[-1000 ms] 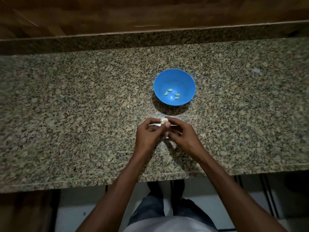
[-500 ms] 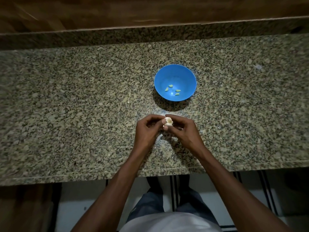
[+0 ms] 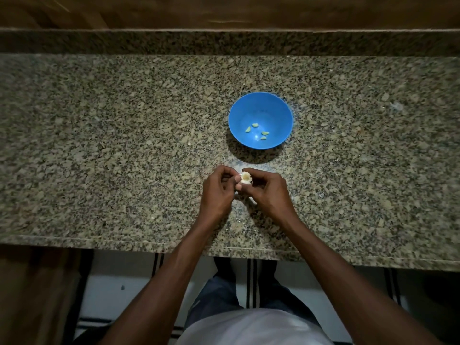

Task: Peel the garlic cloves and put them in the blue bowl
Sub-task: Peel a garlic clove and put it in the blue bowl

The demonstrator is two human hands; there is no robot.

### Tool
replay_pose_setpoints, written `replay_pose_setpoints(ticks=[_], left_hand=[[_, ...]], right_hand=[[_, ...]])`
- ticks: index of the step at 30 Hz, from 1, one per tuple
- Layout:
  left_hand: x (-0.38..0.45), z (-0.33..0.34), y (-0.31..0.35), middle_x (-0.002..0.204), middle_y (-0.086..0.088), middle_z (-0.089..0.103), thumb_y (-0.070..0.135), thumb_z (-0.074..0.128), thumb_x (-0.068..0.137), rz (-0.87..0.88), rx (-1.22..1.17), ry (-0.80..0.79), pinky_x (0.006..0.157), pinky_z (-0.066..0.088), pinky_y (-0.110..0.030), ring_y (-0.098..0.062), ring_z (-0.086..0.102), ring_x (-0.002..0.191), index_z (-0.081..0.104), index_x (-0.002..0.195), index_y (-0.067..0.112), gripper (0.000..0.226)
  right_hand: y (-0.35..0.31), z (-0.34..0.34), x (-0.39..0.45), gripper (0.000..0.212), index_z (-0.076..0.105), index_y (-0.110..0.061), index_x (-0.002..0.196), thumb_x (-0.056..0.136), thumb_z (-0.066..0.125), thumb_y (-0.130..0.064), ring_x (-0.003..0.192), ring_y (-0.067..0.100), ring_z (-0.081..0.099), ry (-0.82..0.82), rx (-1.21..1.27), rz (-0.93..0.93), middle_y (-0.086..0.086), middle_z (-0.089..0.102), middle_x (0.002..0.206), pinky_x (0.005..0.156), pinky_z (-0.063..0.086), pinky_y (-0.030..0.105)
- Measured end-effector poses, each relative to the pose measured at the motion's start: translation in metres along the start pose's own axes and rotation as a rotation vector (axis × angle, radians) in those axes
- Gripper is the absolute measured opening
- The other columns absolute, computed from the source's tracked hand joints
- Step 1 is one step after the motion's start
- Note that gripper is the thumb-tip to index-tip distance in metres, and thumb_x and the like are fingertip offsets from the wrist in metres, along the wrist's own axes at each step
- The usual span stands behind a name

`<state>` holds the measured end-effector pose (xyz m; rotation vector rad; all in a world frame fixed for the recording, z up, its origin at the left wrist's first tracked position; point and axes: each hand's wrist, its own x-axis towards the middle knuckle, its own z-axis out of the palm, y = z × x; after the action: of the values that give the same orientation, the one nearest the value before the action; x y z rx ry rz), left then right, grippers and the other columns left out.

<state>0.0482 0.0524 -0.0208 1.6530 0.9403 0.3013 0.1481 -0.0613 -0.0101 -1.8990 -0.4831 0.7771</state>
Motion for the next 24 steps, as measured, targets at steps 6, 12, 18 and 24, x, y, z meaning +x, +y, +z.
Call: replay_pose_setpoints(ticks=[6,12,18,24], left_hand=[[0.004,-0.011,-0.012,0.113,0.000,0.070,0.019,0.059,0.106,-0.198,-0.081,0.088,0.089,0.056,-0.037,-0.021,0.066,0.106,0.066,0.113,0.020,0.010],[-0.010,-0.008,-0.007,0.103,-0.005,0.072,0.011,0.064,0.103,-0.203,-0.368,0.111,0.079,0.058,-0.030,-0.015,0.063,0.085,0.073,0.116,0.009,0.016],[-0.018,-0.002,0.005,0.101,-0.020,0.077,0.008,0.069,0.099,-0.118,-0.436,0.070,0.083,0.063,-0.033,-0.027,0.077,0.093,0.064,0.114,-0.004,0.020],[-0.020,0.003,0.013,0.100,0.001,0.076,0.010,0.072,0.098,0.131,-0.161,-0.050,0.086,0.058,-0.026,-0.015,0.073,0.100,0.073,0.104,0.006,0.007]], right_hand=[[0.000,-0.002,0.028,0.034,0.073,-0.008,0.124,0.091,0.078,-0.016,0.095,0.027,0.066,-0.059,-0.450,-0.225,0.015,0.065,0.112,0.082,0.057,0.039],[-0.002,-0.001,0.041,0.045,0.057,-0.013,0.142,0.098,0.064,-0.009,0.120,0.043,0.057,-0.218,-0.429,-0.194,0.020,0.046,0.142,0.096,0.057,0.054],[-0.010,-0.019,0.004,0.027,0.080,-0.009,0.116,0.102,0.068,-0.029,0.082,0.011,0.075,-0.143,-0.038,-0.009,0.006,0.080,0.102,0.078,0.063,0.033],[-0.007,-0.028,0.001,0.019,0.079,0.002,0.103,0.095,0.076,-0.015,0.074,0.015,0.070,-0.190,0.573,0.413,0.012,0.077,0.088,0.075,0.060,0.026]])
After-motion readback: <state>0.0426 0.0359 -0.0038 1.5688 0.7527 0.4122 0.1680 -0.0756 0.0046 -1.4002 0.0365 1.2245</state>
